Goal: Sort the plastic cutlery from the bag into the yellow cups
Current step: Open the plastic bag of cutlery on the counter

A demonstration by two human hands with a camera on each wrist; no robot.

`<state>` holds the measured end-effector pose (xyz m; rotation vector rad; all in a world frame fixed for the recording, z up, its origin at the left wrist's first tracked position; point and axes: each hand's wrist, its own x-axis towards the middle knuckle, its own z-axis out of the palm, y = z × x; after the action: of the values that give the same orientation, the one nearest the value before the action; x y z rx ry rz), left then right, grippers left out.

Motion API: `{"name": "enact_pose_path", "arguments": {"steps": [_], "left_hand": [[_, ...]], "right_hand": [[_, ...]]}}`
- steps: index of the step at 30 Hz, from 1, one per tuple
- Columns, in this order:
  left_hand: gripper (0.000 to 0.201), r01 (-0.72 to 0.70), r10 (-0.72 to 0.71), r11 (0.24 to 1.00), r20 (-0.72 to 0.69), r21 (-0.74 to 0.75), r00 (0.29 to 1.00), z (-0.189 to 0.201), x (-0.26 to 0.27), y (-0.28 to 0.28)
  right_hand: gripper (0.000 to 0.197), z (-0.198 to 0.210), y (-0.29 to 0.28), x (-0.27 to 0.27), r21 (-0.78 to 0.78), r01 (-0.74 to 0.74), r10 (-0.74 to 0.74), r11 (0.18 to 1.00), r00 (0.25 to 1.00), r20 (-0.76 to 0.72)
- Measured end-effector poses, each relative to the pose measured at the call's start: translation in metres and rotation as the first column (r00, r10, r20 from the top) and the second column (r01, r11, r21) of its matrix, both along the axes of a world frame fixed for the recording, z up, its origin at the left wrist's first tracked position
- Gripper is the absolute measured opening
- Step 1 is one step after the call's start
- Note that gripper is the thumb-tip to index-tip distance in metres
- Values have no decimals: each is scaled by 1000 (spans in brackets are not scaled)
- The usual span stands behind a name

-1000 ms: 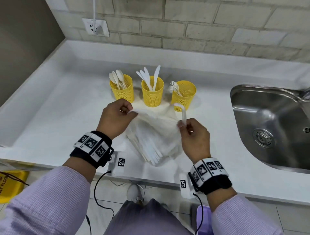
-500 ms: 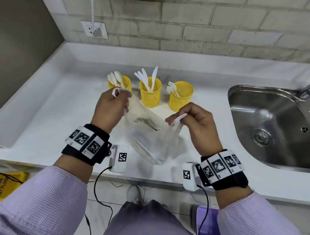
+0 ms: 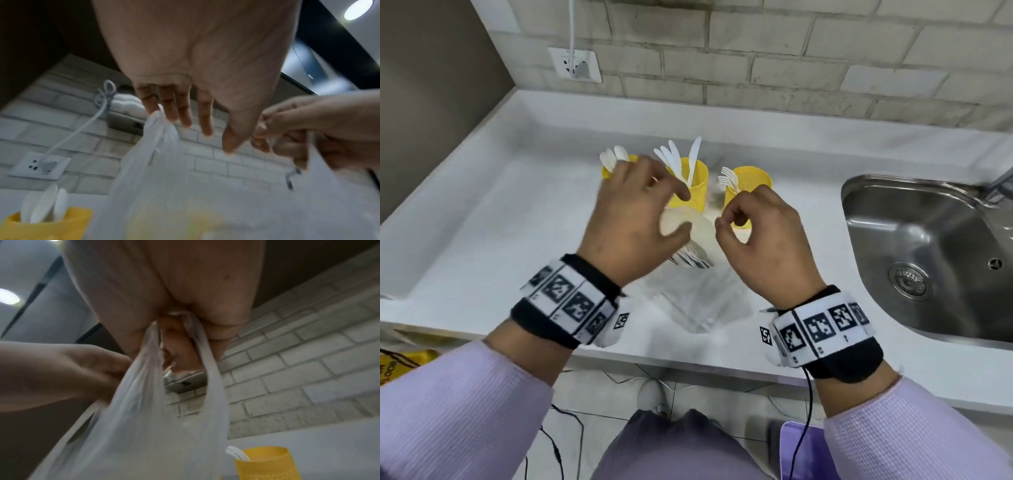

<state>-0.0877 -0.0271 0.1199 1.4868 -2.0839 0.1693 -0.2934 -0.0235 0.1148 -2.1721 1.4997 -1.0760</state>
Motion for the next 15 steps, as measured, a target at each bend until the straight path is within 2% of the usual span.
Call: {"name": "enact_pose_path", "arguments": {"steps": [2,4,7,8,10,11,12,13,14,15], "left_hand": [[56,-100,63,984,231,151,971,-18,-6,-4],[58,-222,140,952,350,209,926,-34,-3,-8],[30,-329,201,894,386,303,900,-40,8,-9],[22,-317,193,872,334,374,923,-40,11,-8],[16,-222,205,834,90,504,975,-44,21,-5],[17,-151,226,828,-75,540,971,-45,27,-4],[20,-81,251,822,-230,564,940,-46,32,-4],[22,-7,285,811,-384,585,878,-47,36,-2],[23,72,331,797,-532,600,780,-48,40,0],[21,146,383,785,-656,603,650,-48,42,2]], "right_hand": [[22,0,-1,6,109,81,-50,991,964,-261],[34,-3,-2,9,209,166,-45,964,873,-485],[35,-17,-6,4,314,231,23,921,771,-637],[34,-24,-5,1,317,245,39,916,733,-679],[31,-37,-4,-4,248,276,9,929,652,-758],[27,-44,-4,-7,226,307,-29,925,649,-761],[22,-48,-5,-11,259,339,-51,904,688,-723],[18,-51,-7,-17,340,348,-54,874,763,-644],[18,-52,-9,-23,447,325,-39,833,841,-539],[20,-54,-11,-28,546,280,-46,790,914,-402]]}}
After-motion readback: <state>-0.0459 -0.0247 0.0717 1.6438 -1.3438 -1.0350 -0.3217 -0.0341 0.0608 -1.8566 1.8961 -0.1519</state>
